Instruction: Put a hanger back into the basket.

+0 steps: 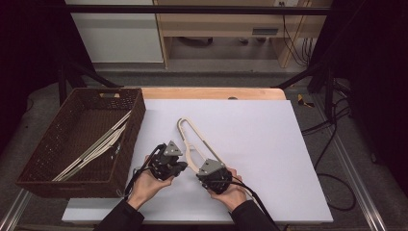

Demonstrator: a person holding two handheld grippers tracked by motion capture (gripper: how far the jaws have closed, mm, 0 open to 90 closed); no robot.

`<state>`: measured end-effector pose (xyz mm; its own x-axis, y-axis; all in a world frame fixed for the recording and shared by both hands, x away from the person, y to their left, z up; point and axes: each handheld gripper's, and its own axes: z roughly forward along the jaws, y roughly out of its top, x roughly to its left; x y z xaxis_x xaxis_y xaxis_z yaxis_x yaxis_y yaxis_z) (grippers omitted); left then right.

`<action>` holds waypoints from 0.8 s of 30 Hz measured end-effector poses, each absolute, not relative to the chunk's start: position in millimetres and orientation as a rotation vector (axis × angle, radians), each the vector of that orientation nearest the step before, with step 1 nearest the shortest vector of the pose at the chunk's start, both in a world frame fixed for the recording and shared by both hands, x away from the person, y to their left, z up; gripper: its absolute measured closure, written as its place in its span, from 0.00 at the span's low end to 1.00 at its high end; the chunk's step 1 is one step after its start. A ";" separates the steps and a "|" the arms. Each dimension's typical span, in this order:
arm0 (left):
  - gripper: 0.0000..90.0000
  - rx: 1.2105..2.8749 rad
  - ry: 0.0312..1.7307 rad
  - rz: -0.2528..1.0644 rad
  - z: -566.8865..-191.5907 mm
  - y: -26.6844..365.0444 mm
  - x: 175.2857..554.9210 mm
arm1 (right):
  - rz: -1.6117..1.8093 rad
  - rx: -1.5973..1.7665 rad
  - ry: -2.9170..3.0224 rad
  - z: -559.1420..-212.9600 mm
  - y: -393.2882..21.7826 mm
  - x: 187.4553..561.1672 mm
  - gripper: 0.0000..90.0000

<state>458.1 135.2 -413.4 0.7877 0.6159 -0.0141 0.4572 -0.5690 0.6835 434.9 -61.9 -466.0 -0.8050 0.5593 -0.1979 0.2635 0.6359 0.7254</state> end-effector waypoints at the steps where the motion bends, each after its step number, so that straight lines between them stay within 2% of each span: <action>1: 0.90 2.281 0.782 0.308 -410.8 137.0 457.7 | 0.998 0.643 2.454 -464.0 -63.4 434.7 0.84; 4: 0.82 2.191 0.745 0.343 -397.9 143.1 451.7 | 1.027 0.638 2.438 -458.7 -68.1 433.5 0.86; 11: 0.38 1.999 0.698 0.433 -369.2 163.8 441.8 | 1.068 0.652 2.397 -447.4 -80.5 433.8 0.87; 14: 0.24 1.947 0.699 0.443 -362.4 174.1 441.3 | 1.080 0.667 2.382 -443.1 -85.9 434.7 0.88; 18: 0.16 1.905 0.711 0.457 -357.3 185.6 440.6 | 1.103 0.700 2.346 -434.7 -98.1 436.4 0.90; 24: 0.13 1.920 0.727 0.475 -360.7 189.8 442.5 | 1.118 0.740 2.284 -423.2 -119.4 439.6 0.93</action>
<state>442.5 189.8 -360.7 0.7436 0.6685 0.0137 0.2813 -0.3313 0.9006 439.6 -119.4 -423.2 -0.7338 0.6531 -0.1867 0.2532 0.5181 0.8170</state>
